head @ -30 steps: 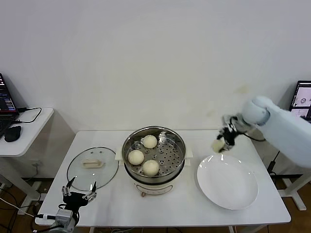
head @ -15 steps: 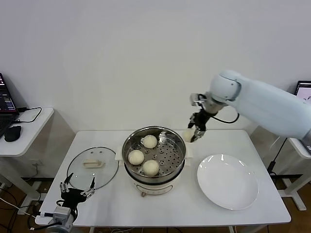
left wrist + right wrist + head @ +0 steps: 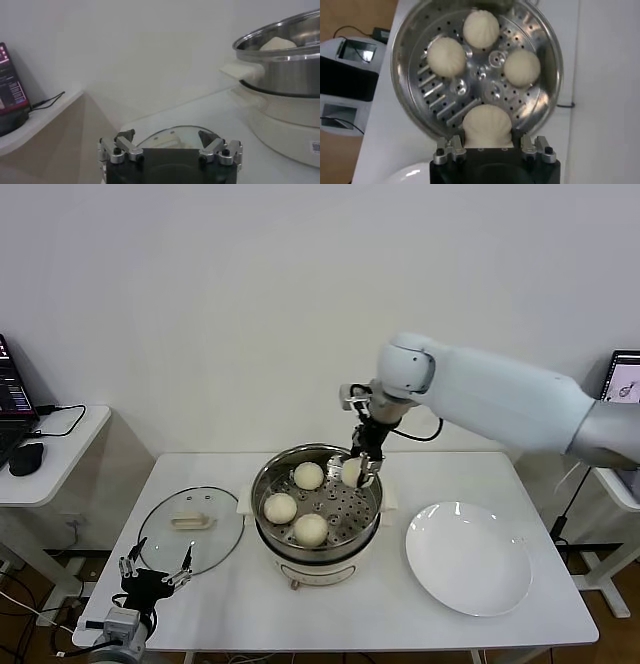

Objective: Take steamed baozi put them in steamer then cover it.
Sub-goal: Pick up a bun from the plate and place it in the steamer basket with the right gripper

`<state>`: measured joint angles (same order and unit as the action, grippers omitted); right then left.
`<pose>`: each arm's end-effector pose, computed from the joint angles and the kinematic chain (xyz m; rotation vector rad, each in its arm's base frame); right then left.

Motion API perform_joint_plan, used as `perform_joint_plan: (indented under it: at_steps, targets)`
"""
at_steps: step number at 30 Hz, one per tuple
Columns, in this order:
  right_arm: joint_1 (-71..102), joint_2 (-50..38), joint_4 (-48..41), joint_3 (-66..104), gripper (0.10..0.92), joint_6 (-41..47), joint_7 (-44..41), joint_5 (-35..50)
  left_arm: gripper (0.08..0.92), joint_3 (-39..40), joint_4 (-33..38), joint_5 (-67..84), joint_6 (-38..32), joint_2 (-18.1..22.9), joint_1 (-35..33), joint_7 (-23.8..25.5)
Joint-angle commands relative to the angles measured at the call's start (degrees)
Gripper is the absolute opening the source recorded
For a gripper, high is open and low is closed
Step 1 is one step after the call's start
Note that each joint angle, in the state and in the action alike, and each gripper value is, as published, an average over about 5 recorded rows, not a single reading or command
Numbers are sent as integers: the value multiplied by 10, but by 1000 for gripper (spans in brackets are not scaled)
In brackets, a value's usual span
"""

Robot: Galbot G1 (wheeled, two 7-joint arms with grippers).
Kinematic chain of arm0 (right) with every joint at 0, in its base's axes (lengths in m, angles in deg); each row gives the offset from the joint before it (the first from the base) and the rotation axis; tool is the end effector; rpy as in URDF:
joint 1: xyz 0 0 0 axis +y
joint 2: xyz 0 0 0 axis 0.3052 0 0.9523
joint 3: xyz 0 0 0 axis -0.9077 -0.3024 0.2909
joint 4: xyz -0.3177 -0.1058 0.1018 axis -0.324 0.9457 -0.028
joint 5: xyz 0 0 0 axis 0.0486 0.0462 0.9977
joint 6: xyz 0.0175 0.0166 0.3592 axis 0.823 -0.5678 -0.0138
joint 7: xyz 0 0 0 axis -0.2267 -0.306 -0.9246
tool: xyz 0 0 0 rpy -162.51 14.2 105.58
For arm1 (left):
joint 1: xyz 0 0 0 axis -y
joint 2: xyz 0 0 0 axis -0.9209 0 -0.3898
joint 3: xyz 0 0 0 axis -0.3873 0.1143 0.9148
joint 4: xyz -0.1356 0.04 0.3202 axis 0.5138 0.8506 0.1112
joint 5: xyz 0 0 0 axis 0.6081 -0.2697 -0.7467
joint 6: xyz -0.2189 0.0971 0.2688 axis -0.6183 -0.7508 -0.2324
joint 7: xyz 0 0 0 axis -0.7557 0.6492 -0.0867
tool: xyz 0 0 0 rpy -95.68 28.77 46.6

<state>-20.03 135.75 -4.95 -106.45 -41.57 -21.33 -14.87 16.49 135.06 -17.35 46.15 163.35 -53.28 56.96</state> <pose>0.5672 0.0935 -0.0325 1.4730 -1.3193 1.3175 0.1821 0.1128 -0.3046 0.0228 -2.8246 -0.5068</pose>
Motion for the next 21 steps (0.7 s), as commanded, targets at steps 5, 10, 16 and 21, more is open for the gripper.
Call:
perform_joint_plan:
  at_steps: [5, 10, 16, 21]
  targets:
    - [61, 42, -42, -2, 568, 6, 11, -34, 823, 0, -7, 2, -1, -2, -1, -1]
    - [85, 49, -49, 8, 568, 5, 14, -55, 823, 3, -4, 3, -1, 0, -1, 0]
    - [103, 56, -68, 23, 568, 4, 19, -74, 823, 3, -6, 4, -1, 0, -1, -1]
    - [106, 58, -72, 25, 568, 3, 22, -78, 823, 3, -7, 4, -1, 0, -1, -1]
